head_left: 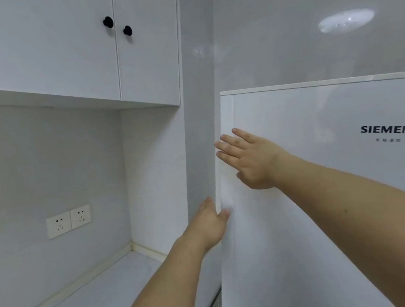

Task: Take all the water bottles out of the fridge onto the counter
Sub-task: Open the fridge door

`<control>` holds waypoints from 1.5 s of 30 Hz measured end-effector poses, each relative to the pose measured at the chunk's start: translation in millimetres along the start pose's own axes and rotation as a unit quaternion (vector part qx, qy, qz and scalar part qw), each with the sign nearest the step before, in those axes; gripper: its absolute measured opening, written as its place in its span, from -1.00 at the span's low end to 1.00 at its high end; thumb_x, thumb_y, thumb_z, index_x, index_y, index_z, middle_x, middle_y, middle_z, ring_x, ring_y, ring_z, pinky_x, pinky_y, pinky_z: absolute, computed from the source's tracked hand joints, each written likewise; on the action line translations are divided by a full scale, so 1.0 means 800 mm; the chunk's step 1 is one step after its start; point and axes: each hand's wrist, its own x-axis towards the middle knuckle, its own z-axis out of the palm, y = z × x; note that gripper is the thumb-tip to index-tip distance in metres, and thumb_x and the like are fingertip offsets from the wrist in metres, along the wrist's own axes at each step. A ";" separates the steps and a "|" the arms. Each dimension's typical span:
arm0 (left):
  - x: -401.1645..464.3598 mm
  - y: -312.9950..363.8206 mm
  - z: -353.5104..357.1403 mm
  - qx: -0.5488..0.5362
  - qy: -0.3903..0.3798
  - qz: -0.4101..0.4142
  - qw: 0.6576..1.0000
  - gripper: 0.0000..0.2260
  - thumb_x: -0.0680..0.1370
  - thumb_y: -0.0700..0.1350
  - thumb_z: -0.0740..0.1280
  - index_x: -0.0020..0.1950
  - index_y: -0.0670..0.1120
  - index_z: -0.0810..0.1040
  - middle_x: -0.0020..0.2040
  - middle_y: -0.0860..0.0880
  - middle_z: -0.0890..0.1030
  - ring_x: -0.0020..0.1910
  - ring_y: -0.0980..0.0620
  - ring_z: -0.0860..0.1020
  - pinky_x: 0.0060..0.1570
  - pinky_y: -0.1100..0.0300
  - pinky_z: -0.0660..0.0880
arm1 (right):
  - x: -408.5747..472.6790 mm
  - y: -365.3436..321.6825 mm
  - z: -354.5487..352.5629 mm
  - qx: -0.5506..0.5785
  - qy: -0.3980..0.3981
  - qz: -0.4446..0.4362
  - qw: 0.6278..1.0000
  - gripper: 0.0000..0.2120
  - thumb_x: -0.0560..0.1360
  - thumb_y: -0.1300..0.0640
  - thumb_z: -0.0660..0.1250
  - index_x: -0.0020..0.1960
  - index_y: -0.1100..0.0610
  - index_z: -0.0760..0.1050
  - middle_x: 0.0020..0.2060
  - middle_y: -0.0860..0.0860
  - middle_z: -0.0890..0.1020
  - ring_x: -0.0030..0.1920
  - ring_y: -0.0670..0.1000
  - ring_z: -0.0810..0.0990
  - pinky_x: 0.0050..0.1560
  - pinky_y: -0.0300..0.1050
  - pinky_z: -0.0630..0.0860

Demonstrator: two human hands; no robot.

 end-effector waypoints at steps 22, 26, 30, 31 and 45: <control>0.027 -0.004 0.049 -0.085 0.102 0.047 0.990 -0.39 0.64 0.11 0.18 0.61 -0.05 0.03 0.56 -0.03 0.24 0.52 0.00 0.23 0.42 0.19 0.19 | 0.033 -0.001 0.042 0.028 0.101 -0.032 0.994 -0.44 0.45 0.02 -0.03 0.26 0.18 0.56 0.24 0.09 0.58 0.38 0.16 0.42 0.46 0.19 0.23; 0.027 -0.002 0.051 -0.098 0.117 0.039 0.988 -0.43 0.64 0.11 0.18 0.59 -0.06 0.12 0.53 -0.01 0.29 0.50 0.00 0.26 0.41 0.18 0.20 | 0.032 -0.004 0.040 0.010 0.091 -0.018 0.996 -0.42 0.48 0.02 -0.08 0.40 0.14 0.43 0.37 0.06 0.46 0.49 0.13 0.26 0.52 0.14 0.00; 0.028 -0.007 0.048 -0.104 0.135 0.036 0.985 -0.59 0.63 0.12 0.17 0.42 -0.03 0.38 0.27 -0.01 0.57 0.27 -0.06 0.51 0.26 0.03 0.46 | 0.029 -0.003 0.036 0.008 0.099 -0.018 0.995 -0.50 0.53 0.04 0.04 0.41 0.15 0.41 0.38 0.06 0.44 0.50 0.14 0.23 0.53 0.14 -0.03; 0.027 -0.008 0.046 -0.104 0.145 0.033 0.984 -0.62 0.63 0.09 0.16 0.37 -0.07 0.42 0.22 -0.06 0.60 0.22 -0.10 0.53 0.21 0.01 0.49 | 0.029 -0.004 0.034 0.010 0.112 -0.019 0.993 -0.50 0.50 0.04 0.04 0.35 0.16 0.47 0.32 0.06 0.50 0.46 0.14 0.31 0.52 0.16 0.07; -0.033 -0.008 0.019 -0.132 0.234 0.019 0.963 -0.64 0.64 -0.02 0.19 -0.36 -0.03 0.34 -0.48 0.07 0.32 -0.42 0.06 0.27 -0.38 0.18 0.23 | 0.005 -0.025 -0.007 0.073 0.199 -0.026 0.977 -0.45 0.43 0.08 -0.04 0.19 0.22 0.60 0.16 0.11 0.61 0.34 0.19 0.47 0.43 0.18 0.15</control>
